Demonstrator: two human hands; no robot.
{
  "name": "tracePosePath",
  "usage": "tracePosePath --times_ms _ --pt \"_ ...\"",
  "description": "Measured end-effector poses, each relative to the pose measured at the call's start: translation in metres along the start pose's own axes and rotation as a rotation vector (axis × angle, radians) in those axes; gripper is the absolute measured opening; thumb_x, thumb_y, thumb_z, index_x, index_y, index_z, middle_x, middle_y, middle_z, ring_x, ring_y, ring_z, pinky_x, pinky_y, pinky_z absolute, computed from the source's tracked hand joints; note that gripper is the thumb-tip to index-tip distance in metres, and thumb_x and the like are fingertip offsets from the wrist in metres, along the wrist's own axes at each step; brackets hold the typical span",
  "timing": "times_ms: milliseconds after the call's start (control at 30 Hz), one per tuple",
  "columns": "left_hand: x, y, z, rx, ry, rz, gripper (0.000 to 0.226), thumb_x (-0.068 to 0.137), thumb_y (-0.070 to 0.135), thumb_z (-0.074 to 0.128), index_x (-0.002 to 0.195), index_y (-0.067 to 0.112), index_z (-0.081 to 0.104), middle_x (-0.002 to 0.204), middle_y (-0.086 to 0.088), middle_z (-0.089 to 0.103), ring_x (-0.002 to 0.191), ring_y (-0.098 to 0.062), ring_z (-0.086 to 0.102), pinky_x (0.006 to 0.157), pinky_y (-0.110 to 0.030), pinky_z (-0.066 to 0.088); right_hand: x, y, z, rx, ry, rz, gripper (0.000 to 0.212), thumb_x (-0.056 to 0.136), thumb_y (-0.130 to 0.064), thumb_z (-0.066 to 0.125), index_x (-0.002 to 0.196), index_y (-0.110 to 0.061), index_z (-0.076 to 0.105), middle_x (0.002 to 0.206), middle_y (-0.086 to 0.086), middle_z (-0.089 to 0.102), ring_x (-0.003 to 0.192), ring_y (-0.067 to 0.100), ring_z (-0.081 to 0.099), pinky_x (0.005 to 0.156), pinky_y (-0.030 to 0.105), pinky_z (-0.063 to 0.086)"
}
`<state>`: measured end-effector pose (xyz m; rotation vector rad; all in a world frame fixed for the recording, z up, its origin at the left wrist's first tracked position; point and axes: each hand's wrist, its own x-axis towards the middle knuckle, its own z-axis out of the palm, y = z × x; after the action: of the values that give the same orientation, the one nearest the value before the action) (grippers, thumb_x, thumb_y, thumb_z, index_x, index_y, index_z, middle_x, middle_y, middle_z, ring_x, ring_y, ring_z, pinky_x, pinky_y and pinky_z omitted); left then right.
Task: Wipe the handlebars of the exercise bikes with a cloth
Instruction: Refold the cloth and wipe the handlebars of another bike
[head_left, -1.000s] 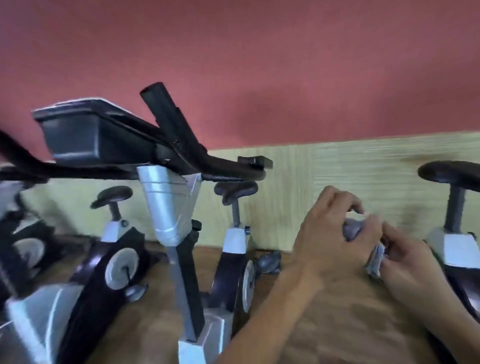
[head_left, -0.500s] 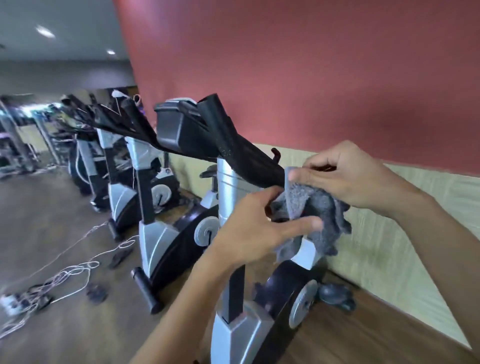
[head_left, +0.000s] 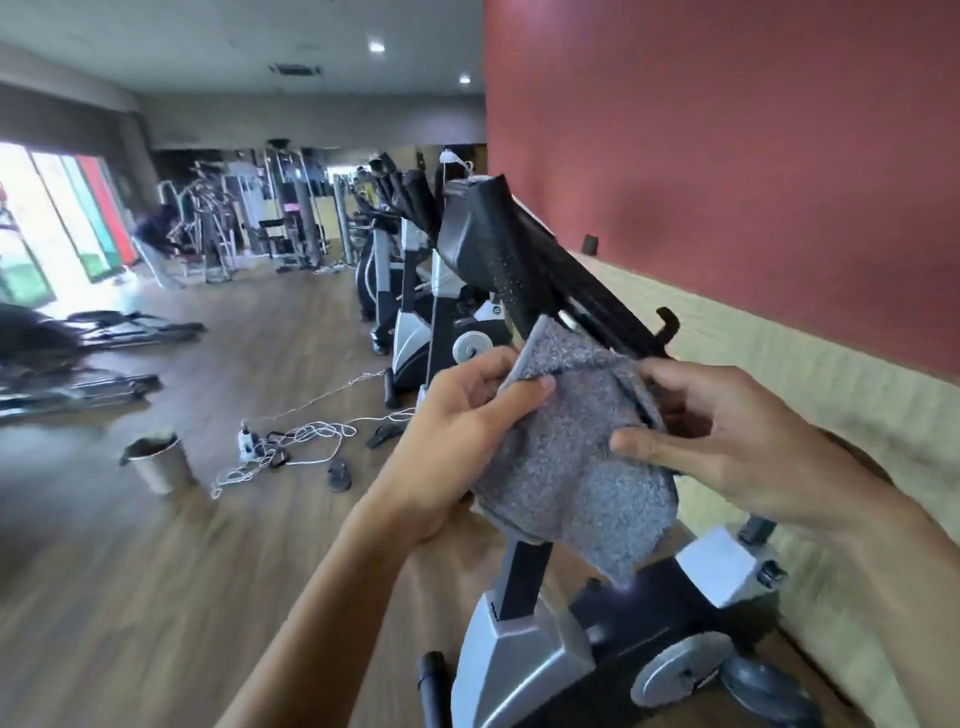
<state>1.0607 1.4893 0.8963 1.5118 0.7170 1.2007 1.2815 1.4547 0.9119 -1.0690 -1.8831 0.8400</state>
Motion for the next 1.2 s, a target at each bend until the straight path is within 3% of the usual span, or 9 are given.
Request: tracePosePath --times_ms 200,400,500,600,667,933,1000,1100,1200 --pt "-0.035 0.005 -0.010 0.130 0.006 0.005 0.032 0.089 0.023 0.071 0.115 0.005 0.068 0.106 -0.008 0.075 0.096 -0.020 0.072 0.079 -0.028 0.057 0.015 -0.003 0.012 -0.014 -0.086 -0.118 0.040 0.070 -0.026 0.084 0.108 -0.029 0.074 0.100 -0.007 0.078 0.096 0.006 0.073 0.086 0.017 0.055" --pt "-0.057 0.002 -0.017 0.333 0.349 0.130 0.044 0.094 0.022 0.068 0.057 0.007 0.049 0.055 0.011 0.042 0.051 -0.004 0.037 0.049 -0.016 0.029 0.025 -0.001 0.016 0.089 -0.042 -0.101 0.032 0.067 -0.025 0.083 0.099 -0.024 0.079 0.095 -0.004 0.077 0.092 0.008 0.072 0.078 0.022 0.057" --pt "-0.063 -0.001 -0.025 0.362 0.360 0.158 0.046 0.097 0.024 0.066 0.062 -0.002 0.051 0.061 0.001 0.041 0.059 -0.011 0.036 0.053 -0.024 0.027 0.025 0.002 0.028 0.173 -0.001 -0.073 0.020 0.072 -0.029 0.078 0.088 -0.020 0.082 0.090 0.002 0.078 0.089 0.013 0.074 0.082 0.026 0.054" --pt "-0.068 0.001 -0.028 0.342 0.245 0.145 0.015 0.092 0.025 0.074 0.086 0.011 0.073 0.075 0.004 0.069 0.070 -0.008 0.063 0.065 -0.020 0.050 0.023 0.002 0.039 0.195 0.094 -0.073 0.018 0.075 -0.036 0.075 0.084 -0.022 0.082 0.087 0.001 0.078 0.087 0.014 0.074 0.083 0.031 0.054" --pt "-0.069 -0.004 -0.029 0.382 0.167 0.077 0.023 0.083 0.028 0.083 0.100 0.016 0.074 0.091 -0.002 0.077 0.085 -0.013 0.073 0.076 -0.031 0.060 0.021 0.001 0.045 0.145 0.107 -0.080 0.023 0.074 -0.041 0.076 0.085 -0.022 0.082 0.088 0.000 0.079 0.090 0.015 0.074 0.086 0.037 0.056" --pt "-0.068 -0.022 -0.030 1.004 0.196 -0.048 0.028 0.082 0.034 0.079 0.068 0.017 0.062 0.056 0.004 0.052 0.055 -0.014 0.046 0.056 -0.028 0.038 0.016 -0.001 0.055 -0.216 0.078 -0.072 0.016 0.074 -0.046 0.082 0.083 -0.033 0.082 0.081 -0.012 0.078 0.084 0.011 0.074 0.086 0.042 0.059" --pt "-0.067 -0.025 -0.029 0.908 0.181 -0.175 0.031 0.083 0.029 0.074 0.067 0.006 0.059 0.055 0.002 0.045 0.052 -0.014 0.038 0.054 -0.029 0.035 0.018 0.003 0.062 -0.260 0.131 -0.083 0.024 0.070 -0.055 0.082 0.079 -0.033 0.080 0.074 -0.001 0.076 0.075 0.024 0.072 0.074 0.042 0.059" --pt "-0.069 -0.023 -0.025 0.443 0.313 -0.334 0.025 0.088 0.013 0.069 0.084 -0.011 0.064 0.070 -0.014 0.056 0.055 -0.018 0.059 0.050 -0.027 0.051 0.012 0.006 0.079 -0.280 0.244 -0.160 0.024 0.072 -0.041 0.088 0.077 -0.025 0.072 0.068 -0.002 0.071 0.063 0.013 0.063 0.059 0.024 0.051" --pt "-0.072 -0.015 -0.021 -0.027 0.316 -0.436 0.022 0.093 0.002 0.060 0.104 -0.015 0.065 0.089 -0.026 0.068 0.070 -0.032 0.070 0.062 -0.041 0.064 0.000 0.006 0.096 -0.247 0.223 -0.174 0.023 0.075 -0.036 0.089 0.079 -0.023 0.069 0.072 -0.006 0.073 0.068 0.012 0.068 0.064 0.031 0.054"
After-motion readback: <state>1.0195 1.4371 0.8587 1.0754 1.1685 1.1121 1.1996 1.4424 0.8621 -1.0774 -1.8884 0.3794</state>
